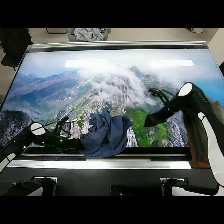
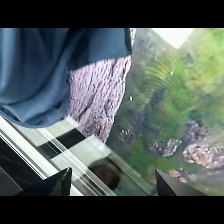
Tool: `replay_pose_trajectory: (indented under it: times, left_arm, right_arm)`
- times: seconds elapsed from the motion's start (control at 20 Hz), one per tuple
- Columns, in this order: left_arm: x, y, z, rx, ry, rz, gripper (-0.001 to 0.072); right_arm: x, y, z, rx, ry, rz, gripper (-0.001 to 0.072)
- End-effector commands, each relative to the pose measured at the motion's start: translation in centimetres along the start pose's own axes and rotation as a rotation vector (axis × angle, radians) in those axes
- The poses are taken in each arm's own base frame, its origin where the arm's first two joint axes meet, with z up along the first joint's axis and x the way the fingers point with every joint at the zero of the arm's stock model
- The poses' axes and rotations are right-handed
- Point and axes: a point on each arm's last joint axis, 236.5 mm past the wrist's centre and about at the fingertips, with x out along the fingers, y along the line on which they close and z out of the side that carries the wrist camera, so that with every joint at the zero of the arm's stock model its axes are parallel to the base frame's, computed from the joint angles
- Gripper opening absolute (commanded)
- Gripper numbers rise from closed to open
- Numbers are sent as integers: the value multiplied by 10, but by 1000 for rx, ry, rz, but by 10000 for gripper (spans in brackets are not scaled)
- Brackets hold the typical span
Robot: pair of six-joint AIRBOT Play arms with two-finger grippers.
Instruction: Fold the shirts.
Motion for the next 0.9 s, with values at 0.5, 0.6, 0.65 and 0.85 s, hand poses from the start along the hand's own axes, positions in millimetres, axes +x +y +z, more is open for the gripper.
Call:
replay_pose_trajectory:
  times: [0.5,0.6,0.65,0.85]
  left_arm:
    - [32,21,28,-125,-112,95,225]
    - [30,22,31,-127,-123,94,34]
    - [29,22,31,-126,-125,93,34]
    - [23,16,27,-96,-124,84,34]
  right_arm:
    - [69,49,-33,97,-108,258,611]
    - [85,59,-40,99,-87,276,612]
    - [96,66,-44,82,-68,268,615]
    - [131,83,-28,54,-83,165,671]
